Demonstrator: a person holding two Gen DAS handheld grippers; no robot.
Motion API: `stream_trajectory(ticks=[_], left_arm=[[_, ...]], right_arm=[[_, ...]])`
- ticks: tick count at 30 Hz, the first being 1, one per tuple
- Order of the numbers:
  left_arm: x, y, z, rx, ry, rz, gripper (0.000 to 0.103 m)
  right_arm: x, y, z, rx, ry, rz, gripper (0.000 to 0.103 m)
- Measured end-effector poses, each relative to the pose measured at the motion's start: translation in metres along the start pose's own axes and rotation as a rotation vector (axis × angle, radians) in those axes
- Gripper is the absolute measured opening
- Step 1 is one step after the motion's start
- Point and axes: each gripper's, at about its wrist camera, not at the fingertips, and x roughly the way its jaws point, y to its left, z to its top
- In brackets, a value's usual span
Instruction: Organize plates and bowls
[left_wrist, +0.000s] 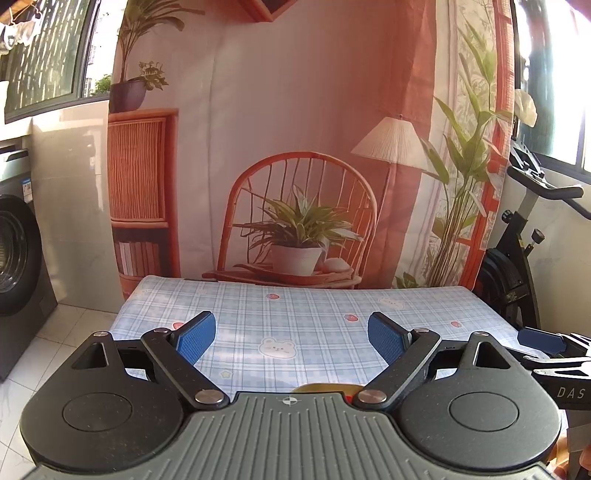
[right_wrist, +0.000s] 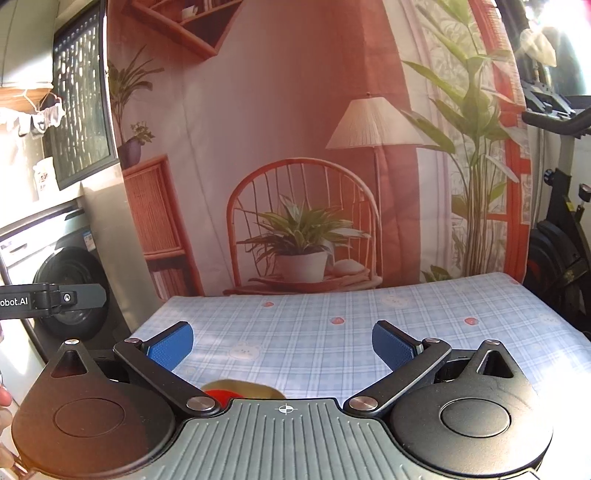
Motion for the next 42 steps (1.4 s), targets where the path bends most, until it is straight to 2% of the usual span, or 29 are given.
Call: stream_trajectory(ticks=[7, 17, 23, 42], left_arm=[[-0.039, -0.014, 0.027, 0.036, -0.085, 0.010, 0.092], [-0.074, -0.023, 0.043, 0.073, -0.156, 0.034, 0.092], [-0.083, -0.022, 0.046, 0.065, -0.173, 0.060, 0.092], [-0.083, -0.013, 0.041, 0.072, -0.154, 0.052, 0.092]], right_arm=[[-0.033, 0.012, 0.031, -0.053, -0.048, -0.070, 0.103], [-0.073, 0.024, 0.054, -0.074, -0.102, -0.085, 0.103], [-0.084, 0.024, 0.061, -0.059, -0.117, -0.082, 0.103], [-0.089, 0.025, 0.060, -0.068, -0.121, -0.088, 0.103]])
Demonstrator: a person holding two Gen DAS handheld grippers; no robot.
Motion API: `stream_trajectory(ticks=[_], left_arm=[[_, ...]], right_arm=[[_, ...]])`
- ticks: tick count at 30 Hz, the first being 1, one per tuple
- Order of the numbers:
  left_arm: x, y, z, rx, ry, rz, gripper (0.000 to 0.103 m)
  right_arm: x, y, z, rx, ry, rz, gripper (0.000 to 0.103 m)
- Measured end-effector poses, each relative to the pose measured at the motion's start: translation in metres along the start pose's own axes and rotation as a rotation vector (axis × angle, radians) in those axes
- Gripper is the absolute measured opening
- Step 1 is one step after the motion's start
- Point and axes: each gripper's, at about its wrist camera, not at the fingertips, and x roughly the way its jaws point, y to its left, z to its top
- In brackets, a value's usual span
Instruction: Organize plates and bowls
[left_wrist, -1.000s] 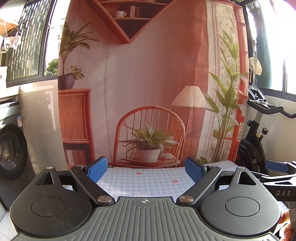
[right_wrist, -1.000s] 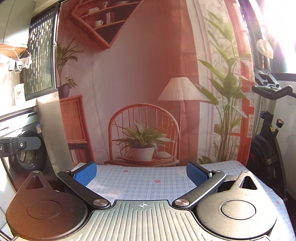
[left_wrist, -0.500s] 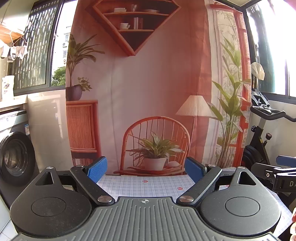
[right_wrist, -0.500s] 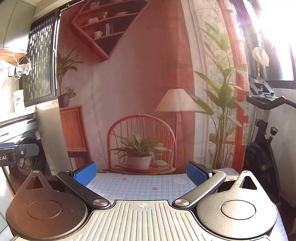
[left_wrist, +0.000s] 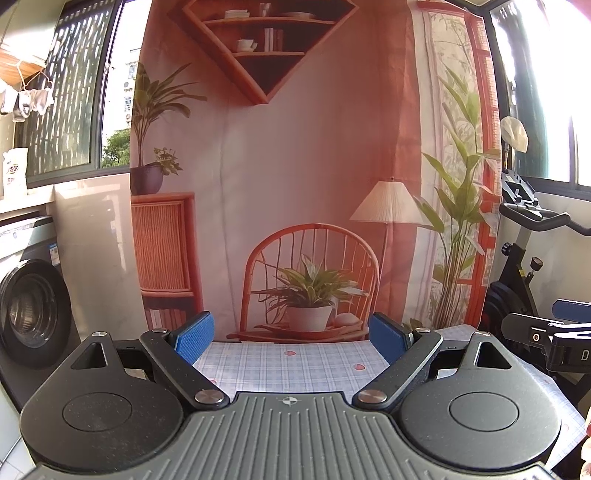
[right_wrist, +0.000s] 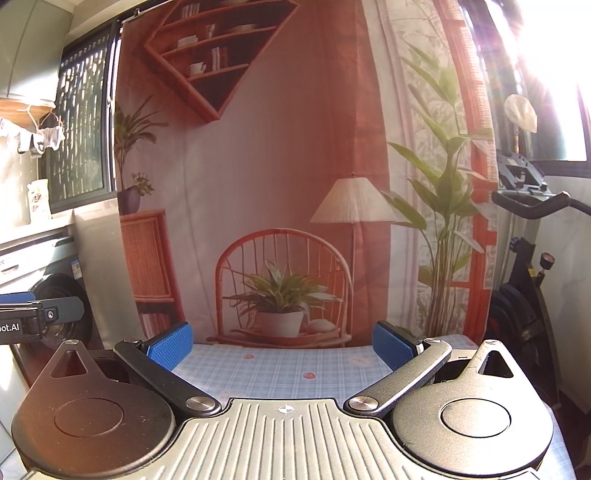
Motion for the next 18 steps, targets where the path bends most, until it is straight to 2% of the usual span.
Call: stream_trajectory(ticks=[18], left_arm=[[0.0061, 0.0051, -0.0002, -0.010, 0.025, -0.011, 0.092]], right_arm=[[0.0015, 0.0016, -0.0009, 0.001, 0.004, -0.005, 0.103]])
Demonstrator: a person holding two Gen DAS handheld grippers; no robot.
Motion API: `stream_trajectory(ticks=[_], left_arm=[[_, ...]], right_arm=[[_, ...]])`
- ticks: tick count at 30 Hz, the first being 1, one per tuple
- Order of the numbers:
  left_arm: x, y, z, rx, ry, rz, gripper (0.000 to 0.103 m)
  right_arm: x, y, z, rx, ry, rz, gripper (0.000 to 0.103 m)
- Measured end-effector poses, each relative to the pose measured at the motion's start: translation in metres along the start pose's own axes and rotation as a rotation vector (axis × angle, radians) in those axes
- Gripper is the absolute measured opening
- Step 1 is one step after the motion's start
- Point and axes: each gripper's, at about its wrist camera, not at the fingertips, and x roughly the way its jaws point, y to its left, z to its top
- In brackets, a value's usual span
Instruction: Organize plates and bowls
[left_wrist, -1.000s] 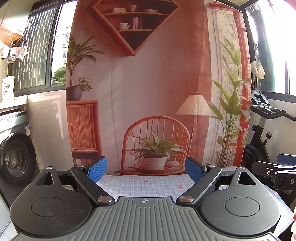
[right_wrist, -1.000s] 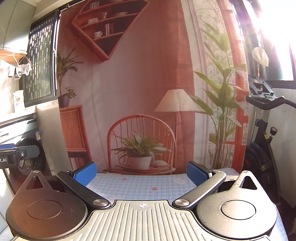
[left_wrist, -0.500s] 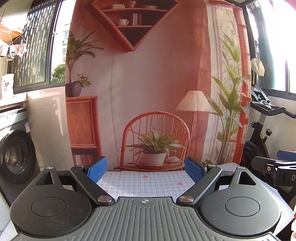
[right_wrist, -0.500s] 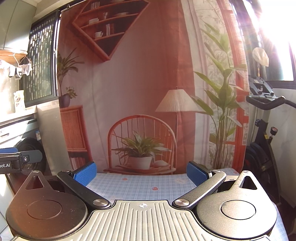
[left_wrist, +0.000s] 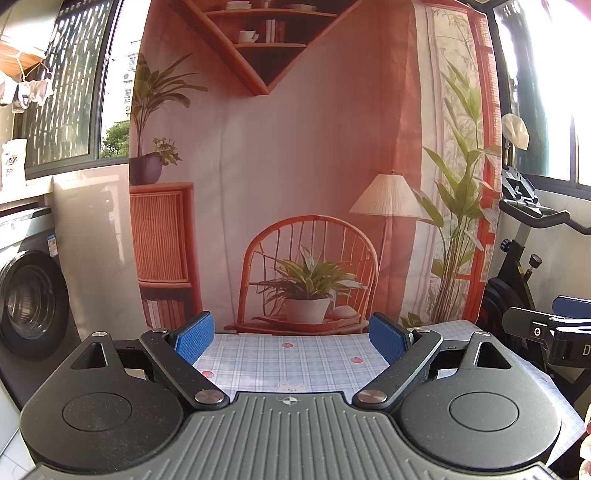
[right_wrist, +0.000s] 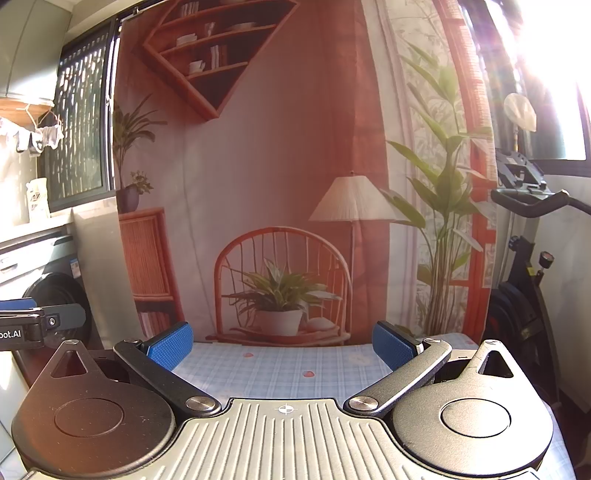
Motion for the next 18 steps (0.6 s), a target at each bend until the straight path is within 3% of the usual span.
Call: stream_trajectory(ticks=[18], left_arm=[[0.0000, 0.0004, -0.0016, 0.007, -0.002, -0.009, 0.092]], right_arm=[[-0.0033, 0.0007, -0.0013, -0.002, -0.003, 0.001, 0.103]])
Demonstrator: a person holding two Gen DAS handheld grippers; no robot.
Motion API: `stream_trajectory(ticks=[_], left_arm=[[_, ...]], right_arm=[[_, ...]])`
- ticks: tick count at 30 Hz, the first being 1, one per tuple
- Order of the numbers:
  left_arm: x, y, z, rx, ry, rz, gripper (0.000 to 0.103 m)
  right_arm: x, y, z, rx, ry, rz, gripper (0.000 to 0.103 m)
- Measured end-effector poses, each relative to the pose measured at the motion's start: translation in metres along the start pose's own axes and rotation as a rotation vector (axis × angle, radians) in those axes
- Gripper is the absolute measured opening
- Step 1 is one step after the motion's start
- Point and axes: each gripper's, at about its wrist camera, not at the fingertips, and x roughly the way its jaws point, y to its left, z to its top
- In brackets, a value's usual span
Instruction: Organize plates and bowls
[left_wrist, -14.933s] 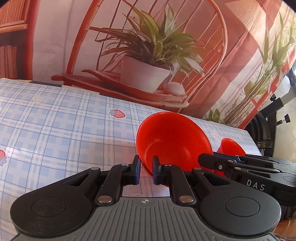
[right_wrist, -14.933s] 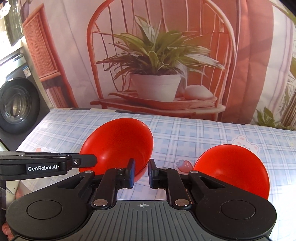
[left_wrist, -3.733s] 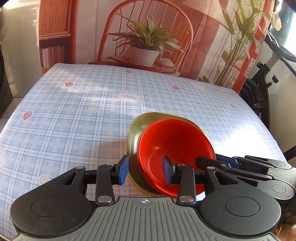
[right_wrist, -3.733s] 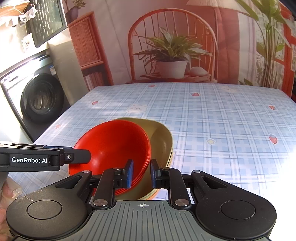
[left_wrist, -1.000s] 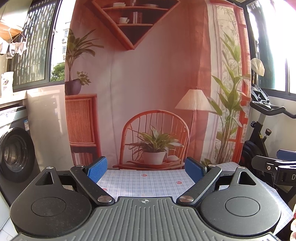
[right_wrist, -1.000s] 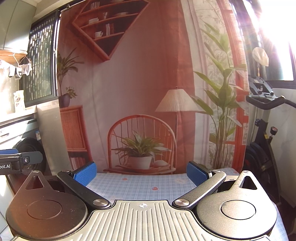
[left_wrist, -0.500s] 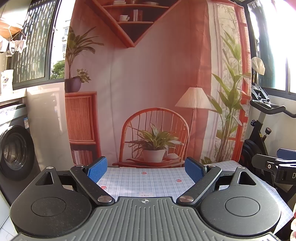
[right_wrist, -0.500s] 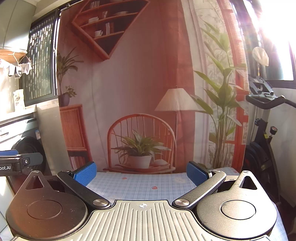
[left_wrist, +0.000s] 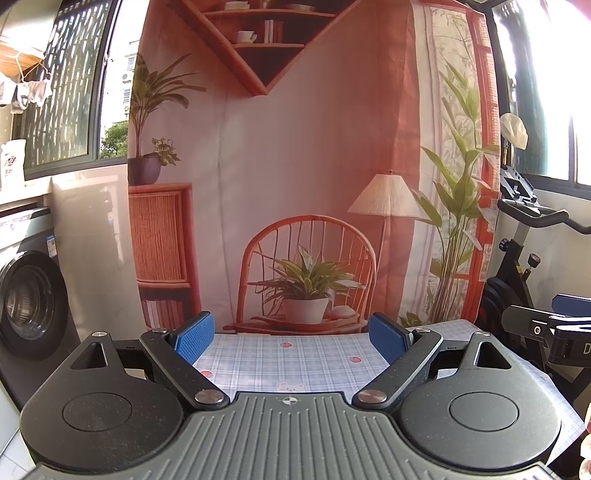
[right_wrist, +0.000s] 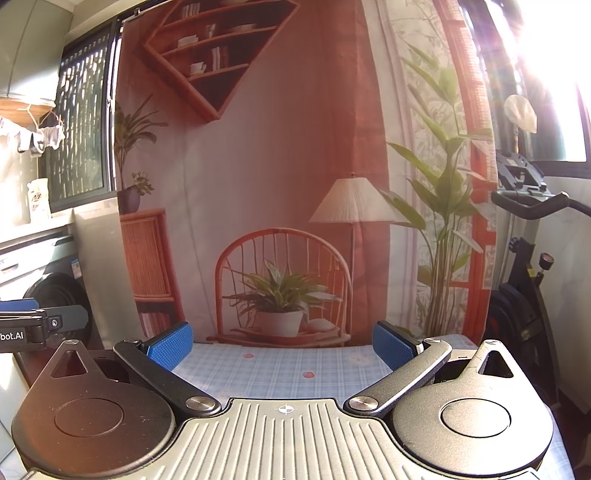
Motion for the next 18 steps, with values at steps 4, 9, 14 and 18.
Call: stream_trajectory(ticks=[4, 9, 14, 18], left_arm=[[-0.0003, 0.0011, 0.0000, 0.003, -0.001, -0.002, 0.092], [0.0007, 0.0026, -0.0008, 0.004, 0.000, -0.003, 0.092], [0.0007, 0.0037, -0.0011, 0.006, -0.002, -0.008, 0.092], [0.0014, 0.0061, -0.0009, 0.004, -0.001, -0.012, 0.092]], right_arm=[[-0.0004, -0.0002, 0.0002, 0.001, 0.000, -0.001, 0.103], [-0.0003, -0.0001, 0.0003, 0.001, 0.001, 0.000, 0.103], [0.0004, -0.0001, -0.0004, 0.000, 0.004, 0.001, 0.103], [0.0008, 0.0007, -0.0003, 0.000, 0.004, 0.000, 0.103]])
